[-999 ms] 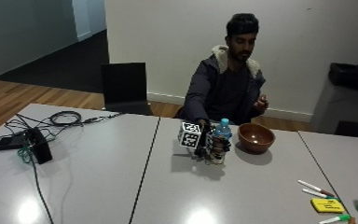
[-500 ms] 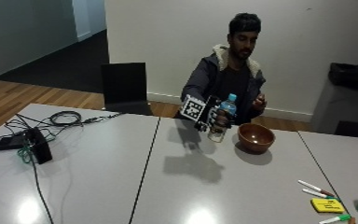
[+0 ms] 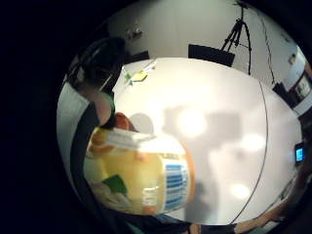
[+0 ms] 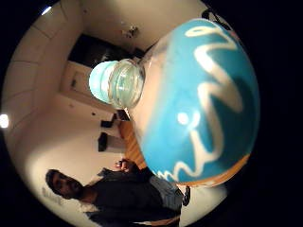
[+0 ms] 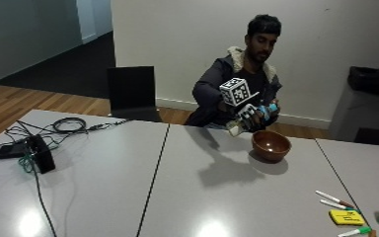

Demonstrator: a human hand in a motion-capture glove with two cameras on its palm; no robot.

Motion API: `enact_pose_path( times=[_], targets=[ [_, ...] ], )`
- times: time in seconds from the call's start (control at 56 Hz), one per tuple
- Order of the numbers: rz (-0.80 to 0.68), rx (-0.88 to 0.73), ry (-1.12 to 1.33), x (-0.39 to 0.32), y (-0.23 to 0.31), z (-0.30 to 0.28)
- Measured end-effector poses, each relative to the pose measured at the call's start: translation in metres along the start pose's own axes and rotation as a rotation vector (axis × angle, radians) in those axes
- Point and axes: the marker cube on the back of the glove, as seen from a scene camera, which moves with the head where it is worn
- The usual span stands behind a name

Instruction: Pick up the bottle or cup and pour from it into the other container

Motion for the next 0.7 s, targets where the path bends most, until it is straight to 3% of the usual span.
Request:
enact_pose_path(
  times=[0.321, 0.553, 0.696],
  targets=[
    [-0.133, -0.196, 0.454, -0.031, -0.013, 0.061],
    [-0.260, -0.212, 0.860, -0.044, -0.011, 0.083],
    [-0.302, -0.226, 0.962, -0.055, -0.005, 0.093]
  ],
)
